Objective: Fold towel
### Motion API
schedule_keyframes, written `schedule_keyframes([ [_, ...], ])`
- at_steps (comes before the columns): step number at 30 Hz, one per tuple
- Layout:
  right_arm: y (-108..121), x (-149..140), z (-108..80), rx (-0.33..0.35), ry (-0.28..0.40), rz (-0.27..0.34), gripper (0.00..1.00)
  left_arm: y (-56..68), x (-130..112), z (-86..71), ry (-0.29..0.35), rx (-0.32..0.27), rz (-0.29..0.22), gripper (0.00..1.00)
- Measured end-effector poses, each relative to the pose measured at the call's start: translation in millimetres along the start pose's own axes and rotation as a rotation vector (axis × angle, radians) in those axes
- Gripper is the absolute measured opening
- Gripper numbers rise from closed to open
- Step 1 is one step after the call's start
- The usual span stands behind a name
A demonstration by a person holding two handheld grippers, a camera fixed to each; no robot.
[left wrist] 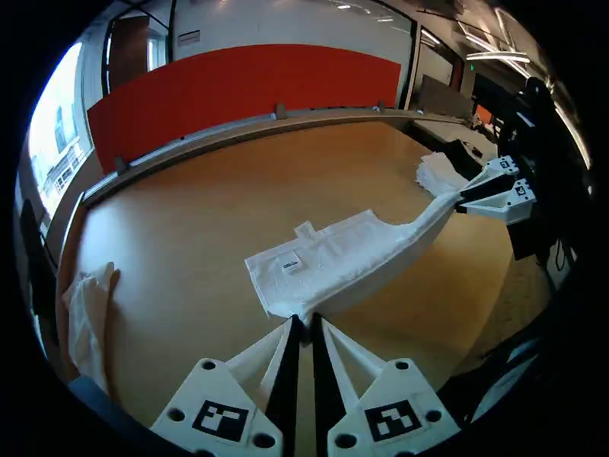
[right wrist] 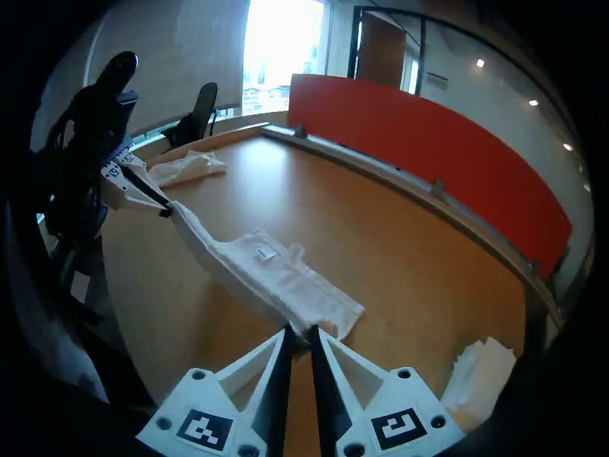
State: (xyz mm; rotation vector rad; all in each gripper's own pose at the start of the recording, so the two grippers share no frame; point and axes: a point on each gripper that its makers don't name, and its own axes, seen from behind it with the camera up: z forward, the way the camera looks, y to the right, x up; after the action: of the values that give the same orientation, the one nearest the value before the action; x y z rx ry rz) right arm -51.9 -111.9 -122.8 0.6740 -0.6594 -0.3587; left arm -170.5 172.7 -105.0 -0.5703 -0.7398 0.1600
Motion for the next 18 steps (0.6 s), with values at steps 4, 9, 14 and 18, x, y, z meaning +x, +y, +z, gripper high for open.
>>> schedule_keyframes([
  [4,0.9,-1.2,4.7,0.001,-0.009,-0.012,0.16,-2.3,-0.2,5.0,-0.008,0.005,0.000,0.11],
  [9,7.2,-3.9,14.9,-0.001,-0.026,-0.023,0.16,-7.3,2.9,16.2,-0.012,0.012,-0.007,0.11],
  [14,18.9,-7.2,29.0,-0.011,-0.048,-0.021,0.16,-10.2,8.0,32.2,-0.018,0.006,-0.021,0.11],
  [18,28.0,-9.3,41.5,-0.020,-0.063,-0.013,0.16,-16.1,10.7,45.6,-0.027,0.012,-0.021,0.11],
])
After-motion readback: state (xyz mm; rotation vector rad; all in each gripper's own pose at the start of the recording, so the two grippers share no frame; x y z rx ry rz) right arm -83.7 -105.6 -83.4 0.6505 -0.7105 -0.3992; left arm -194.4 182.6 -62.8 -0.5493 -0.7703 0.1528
